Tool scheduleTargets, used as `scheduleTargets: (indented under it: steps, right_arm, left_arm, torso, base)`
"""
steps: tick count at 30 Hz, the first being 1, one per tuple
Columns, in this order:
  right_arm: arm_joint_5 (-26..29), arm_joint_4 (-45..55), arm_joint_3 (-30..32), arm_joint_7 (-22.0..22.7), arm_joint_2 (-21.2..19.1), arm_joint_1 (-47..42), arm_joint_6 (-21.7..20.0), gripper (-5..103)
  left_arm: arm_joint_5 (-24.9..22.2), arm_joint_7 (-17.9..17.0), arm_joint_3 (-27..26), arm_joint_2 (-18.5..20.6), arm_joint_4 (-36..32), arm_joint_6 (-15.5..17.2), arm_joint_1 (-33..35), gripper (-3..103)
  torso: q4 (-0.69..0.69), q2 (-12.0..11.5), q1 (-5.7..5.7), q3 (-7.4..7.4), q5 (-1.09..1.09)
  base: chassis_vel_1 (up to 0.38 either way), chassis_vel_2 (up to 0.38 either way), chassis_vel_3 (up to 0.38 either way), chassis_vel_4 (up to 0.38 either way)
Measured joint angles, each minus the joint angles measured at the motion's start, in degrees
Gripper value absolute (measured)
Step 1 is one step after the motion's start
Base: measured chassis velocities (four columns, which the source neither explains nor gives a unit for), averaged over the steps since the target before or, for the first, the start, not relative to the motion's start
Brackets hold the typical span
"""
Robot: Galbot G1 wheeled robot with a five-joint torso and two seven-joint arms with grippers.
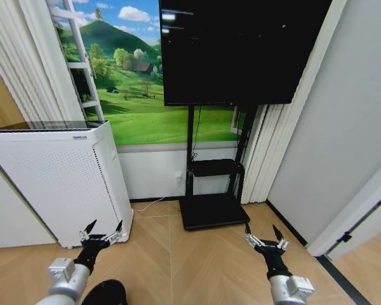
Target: Pick up the trash bin and place the garbage on the floor into it.
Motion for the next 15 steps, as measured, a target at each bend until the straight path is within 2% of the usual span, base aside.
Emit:
scheduleTargets:
  steps: [15]
  right_arm:
    - [0.00,0.00,0.00,0.00,0.00,0.01,0.00,100]
  left_arm:
    - [0.00,0.00,0.00,0.00,0.00,0.00,0.00,100]
  torso:
    - [0.02,-0.34,-0.16,-0.19,0.00]
  base:
    - [0.030,0.025,0.030,0.026]
